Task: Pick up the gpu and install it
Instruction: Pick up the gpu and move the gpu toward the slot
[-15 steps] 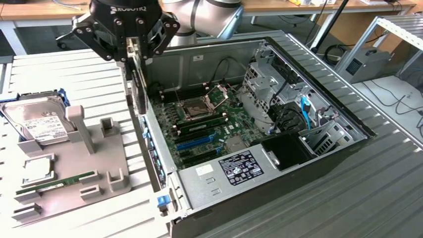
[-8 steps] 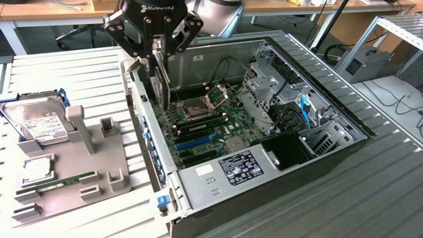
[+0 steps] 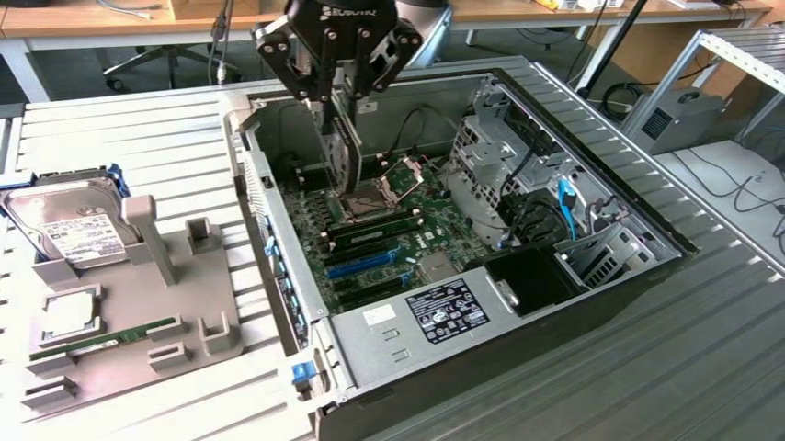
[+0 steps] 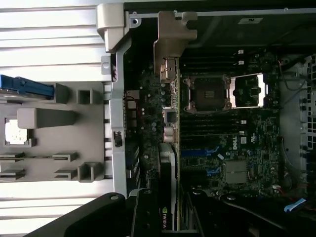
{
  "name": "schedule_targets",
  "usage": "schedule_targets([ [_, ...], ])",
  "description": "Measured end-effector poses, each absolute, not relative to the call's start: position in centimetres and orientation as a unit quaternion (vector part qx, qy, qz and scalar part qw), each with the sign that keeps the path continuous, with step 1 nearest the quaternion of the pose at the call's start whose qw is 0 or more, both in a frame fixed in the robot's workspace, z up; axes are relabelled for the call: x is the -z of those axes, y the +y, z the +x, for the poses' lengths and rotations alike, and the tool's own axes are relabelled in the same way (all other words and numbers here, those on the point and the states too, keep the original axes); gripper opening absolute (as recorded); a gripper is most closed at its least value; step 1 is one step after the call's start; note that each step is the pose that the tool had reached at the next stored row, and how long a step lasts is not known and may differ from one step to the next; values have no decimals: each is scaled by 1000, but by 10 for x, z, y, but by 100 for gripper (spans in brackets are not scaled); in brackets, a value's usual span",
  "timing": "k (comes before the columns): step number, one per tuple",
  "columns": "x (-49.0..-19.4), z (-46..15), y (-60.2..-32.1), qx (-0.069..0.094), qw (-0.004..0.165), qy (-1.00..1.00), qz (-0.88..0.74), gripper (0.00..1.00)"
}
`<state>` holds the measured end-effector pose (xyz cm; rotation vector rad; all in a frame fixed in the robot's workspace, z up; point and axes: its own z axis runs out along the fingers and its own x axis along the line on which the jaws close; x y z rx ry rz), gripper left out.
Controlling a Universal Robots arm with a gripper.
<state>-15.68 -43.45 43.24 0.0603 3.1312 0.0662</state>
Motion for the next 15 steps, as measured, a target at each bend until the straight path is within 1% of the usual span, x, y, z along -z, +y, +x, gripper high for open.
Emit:
schedule_targets([
  [15,-432,-76,-435,-21,5,1000,19,27],
])
